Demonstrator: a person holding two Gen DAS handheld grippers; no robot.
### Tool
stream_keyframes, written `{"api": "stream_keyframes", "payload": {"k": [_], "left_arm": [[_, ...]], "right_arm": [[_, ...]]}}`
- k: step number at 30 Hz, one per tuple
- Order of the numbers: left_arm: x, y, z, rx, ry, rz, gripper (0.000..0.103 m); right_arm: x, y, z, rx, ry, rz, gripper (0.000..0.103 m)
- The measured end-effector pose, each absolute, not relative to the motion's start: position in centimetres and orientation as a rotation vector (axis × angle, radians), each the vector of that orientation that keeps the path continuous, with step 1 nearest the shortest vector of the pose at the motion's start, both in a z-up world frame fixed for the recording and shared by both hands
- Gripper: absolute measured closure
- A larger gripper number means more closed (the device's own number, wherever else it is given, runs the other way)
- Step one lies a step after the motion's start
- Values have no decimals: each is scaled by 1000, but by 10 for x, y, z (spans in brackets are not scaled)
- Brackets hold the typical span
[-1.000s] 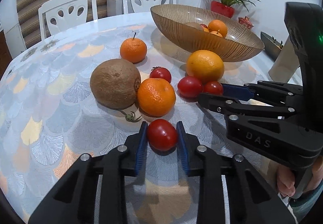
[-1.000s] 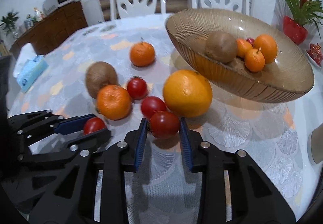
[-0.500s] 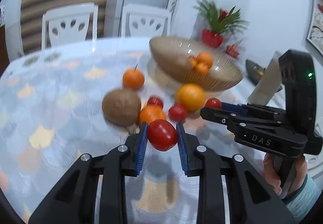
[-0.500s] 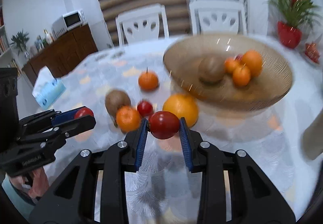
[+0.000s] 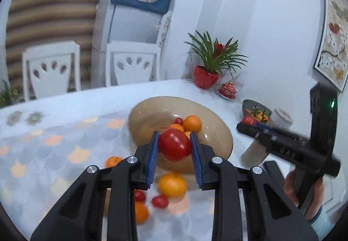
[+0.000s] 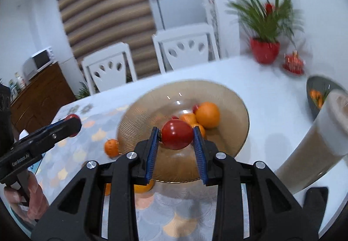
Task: Organize fruits
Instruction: 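Carry both tomatoes over the glass bowl and open both tools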
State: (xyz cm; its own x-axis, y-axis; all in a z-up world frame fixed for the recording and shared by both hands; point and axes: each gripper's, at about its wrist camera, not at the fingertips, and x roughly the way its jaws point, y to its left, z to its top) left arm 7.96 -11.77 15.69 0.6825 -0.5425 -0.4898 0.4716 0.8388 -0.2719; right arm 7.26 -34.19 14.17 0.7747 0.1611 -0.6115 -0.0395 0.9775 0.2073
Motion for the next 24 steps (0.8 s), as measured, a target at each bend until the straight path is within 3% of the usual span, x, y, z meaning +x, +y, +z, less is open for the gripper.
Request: {"api": "stream_keyframes", "payload": {"k": [11,16,17,19,24], "left_arm": [[131,-182,97,-113,737,-631,76],[140,-196,87,-110,782,-644,74],[141,-194,87,-124,791,-648,72],[137,-186,89,-161,774,-646,49],[119,-157,106,-201,737,-625,48]], "right_arm": [[99,-344,99,182,792,49,70],[96,-347,98,170,785,25,61],[93,-348,99,165,777,21,61],[87,-348,105,154,758,6,61],[70,-352,114,182,727,21,61]]}}
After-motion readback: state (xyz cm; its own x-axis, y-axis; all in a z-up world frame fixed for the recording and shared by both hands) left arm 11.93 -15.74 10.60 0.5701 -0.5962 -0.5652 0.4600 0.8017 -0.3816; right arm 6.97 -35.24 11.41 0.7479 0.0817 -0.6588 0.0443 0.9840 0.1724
